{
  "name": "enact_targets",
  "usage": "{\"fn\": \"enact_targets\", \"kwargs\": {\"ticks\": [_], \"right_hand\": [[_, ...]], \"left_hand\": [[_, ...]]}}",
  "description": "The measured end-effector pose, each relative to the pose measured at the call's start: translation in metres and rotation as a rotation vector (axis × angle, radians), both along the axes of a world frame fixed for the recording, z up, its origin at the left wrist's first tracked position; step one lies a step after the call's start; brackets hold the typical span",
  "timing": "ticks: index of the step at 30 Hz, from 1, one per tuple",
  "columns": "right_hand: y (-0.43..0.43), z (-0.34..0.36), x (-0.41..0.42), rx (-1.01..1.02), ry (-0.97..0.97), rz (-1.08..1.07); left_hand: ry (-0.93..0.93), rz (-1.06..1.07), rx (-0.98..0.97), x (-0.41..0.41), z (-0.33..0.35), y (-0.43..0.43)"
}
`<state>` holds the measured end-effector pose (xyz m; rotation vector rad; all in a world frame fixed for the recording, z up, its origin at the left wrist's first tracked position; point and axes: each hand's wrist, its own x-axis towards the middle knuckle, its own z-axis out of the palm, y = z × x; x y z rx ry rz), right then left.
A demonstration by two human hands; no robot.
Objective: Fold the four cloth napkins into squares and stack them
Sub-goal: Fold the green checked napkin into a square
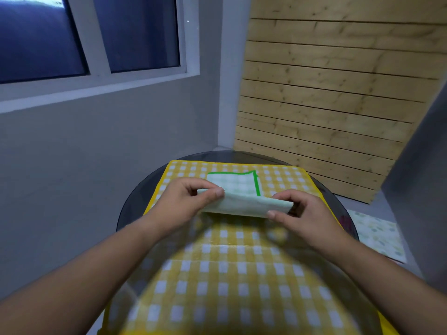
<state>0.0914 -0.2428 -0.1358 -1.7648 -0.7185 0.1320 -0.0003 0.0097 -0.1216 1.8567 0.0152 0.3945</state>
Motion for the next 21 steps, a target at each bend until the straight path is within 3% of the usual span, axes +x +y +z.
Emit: {"fn": "enact_targets", "kwargs": {"ticks": [10,12,15,18,21], "right_hand": [[0.008,-0.034,0.009,-0.177,0.117,0.056],[0.013,-0.041,0.011,-0.198,0.118,0.027],[0.017,-0.048,0.016,-0.234,0.081,-0.082],[0.020,-0.051,0.020,-0.286,0.076,-0.127],[0.022,-0.053,0.024,-0.301,0.093,-0.148]], "left_hand": [[-0.034,0.048,-0.325,0.014,0.017,-0.006],[-0.003,0.064,-0.272,0.018,0.009,-0.003],[0.193,0.044,-0.275,0.018,-0.019,0.002],[0.375,0.119,0.042,0.017,-0.043,0.012],[0.392,0.171,0.126,0.023,-0.051,0.013]]}}
